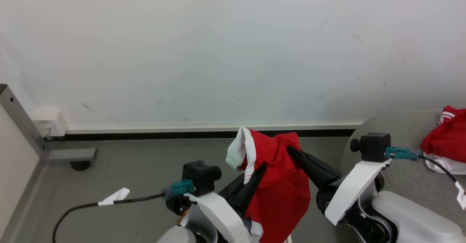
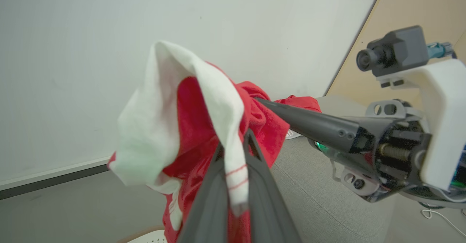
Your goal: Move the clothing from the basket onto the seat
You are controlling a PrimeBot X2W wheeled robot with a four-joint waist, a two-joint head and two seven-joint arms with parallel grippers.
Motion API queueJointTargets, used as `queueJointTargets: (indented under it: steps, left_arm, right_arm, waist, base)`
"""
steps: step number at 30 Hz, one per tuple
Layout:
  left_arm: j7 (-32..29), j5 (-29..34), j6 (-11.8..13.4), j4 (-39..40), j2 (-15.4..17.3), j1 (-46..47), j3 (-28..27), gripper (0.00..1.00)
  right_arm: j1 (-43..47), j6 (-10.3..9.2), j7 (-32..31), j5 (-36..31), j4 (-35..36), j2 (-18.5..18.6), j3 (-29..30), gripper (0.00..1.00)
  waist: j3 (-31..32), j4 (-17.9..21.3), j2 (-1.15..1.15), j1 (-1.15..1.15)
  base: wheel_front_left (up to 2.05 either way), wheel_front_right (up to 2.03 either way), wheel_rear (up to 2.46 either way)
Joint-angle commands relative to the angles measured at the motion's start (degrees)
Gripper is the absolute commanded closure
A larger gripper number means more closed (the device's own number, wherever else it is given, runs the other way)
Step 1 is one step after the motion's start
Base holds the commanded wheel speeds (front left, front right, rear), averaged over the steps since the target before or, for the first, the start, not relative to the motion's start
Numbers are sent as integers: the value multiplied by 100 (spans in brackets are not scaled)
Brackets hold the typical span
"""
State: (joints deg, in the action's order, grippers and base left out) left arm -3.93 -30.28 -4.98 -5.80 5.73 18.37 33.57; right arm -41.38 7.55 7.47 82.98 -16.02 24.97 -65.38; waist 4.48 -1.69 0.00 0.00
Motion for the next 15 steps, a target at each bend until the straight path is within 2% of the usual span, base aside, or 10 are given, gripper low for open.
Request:
queueJointTargets:
  steps: [1, 7, 8, 9, 10, 15]
  left_arm:
    - [57, -19, 21, -61, 25, -37, -29, 100]
    - [120, 22, 65, -214, 69, -23, -41, 100]
    - [149, 42, 83, -230, 74, -11, -43, 64]
    - [168, 67, 90, -244, 83, 1, -46, 12]
    - [188, 88, 121, -267, 88, 8, -50, 0]
    - [243, 234, 190, -344, 141, 37, 1, 0]
  right_arm:
    - [-106, -13, 120, -32, -31, 19, -55, 100]
    - [-231, -13, 425, 12, -63, 45, -207, 100]
    - [-244, -13, 459, 19, -73, 50, -227, 100]
    - [-255, -13, 496, 28, -85, 50, -248, 100]
    - [-271, -13, 531, 37, -96, 50, -263, 100]
    - [-321, -13, 641, 61, -89, 35, -299, 100]
  waist:
    - [-3, -4, 0, 0]
    - [3, -35, 0, 0]
    - [4, -42, 0, 0]
    - [5, -49, 0, 0]
    - [7, -55, 0, 0]
    - [13, -75, 0, 0]
  base:
    - [0, 0, 0]
    - [0, 0, 0]
    - [0, 0, 0]
    - [0, 0, 0]
    - [0, 0, 0]
    - [0, 0, 0]
